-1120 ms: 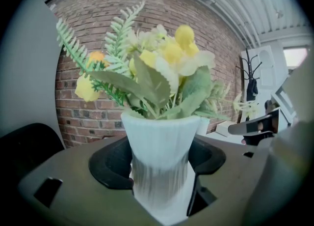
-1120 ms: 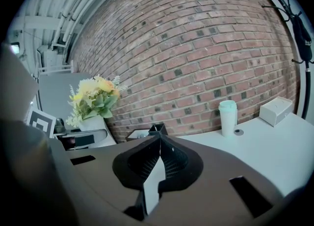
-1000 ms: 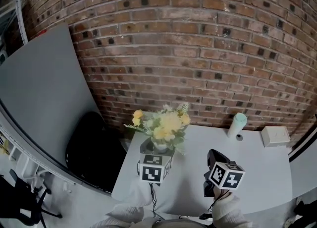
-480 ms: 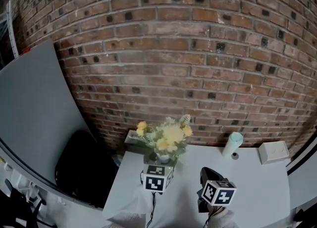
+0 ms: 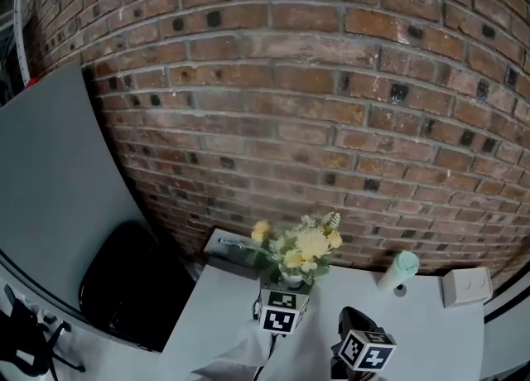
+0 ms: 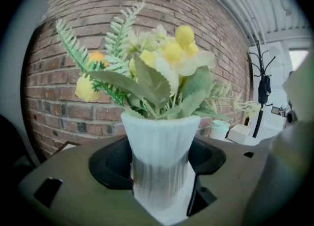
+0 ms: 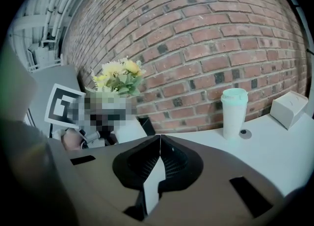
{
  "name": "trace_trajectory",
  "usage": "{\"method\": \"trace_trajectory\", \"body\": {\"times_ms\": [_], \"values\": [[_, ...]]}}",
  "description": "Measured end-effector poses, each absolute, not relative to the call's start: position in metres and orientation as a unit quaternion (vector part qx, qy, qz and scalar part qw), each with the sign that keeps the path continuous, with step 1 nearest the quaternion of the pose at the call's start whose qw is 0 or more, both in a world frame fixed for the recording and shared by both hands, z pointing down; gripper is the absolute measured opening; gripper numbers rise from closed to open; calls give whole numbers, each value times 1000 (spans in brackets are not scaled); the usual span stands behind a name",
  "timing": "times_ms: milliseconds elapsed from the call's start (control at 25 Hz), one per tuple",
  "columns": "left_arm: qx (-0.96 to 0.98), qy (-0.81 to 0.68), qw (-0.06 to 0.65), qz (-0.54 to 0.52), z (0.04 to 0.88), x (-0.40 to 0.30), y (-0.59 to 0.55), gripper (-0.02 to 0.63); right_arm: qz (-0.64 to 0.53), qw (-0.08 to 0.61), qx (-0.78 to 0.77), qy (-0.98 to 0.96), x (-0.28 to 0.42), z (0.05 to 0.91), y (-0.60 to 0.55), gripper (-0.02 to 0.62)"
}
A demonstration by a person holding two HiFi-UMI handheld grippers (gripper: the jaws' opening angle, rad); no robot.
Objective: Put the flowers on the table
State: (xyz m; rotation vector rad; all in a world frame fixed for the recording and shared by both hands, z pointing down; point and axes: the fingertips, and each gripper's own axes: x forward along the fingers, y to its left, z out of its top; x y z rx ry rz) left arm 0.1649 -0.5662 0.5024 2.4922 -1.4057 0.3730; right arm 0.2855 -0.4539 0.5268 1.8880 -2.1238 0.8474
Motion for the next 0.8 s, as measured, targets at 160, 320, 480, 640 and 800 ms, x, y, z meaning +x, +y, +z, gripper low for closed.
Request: {"method": "trace_trajectory", "body": {"times_ms": [160,320,480,640,800], "values": [[856,-486,124,126,514,173,-586,318,297,93,633,-709,295,541,-463,25],[857,-487,112,128,524,180,-601,318,300,100,637,-704,305,548,-470,25],[865,-479,105,112,525,190,-601,318,303,104,641,-697,315,554,-471,25],[871,-468,98,114,530,201,-602,318,307,104,647,-690,321,558,-473,25],[873,-460,101,124,544,205,-601,318,311,105,649,-686,322,562,-471,25]]}}
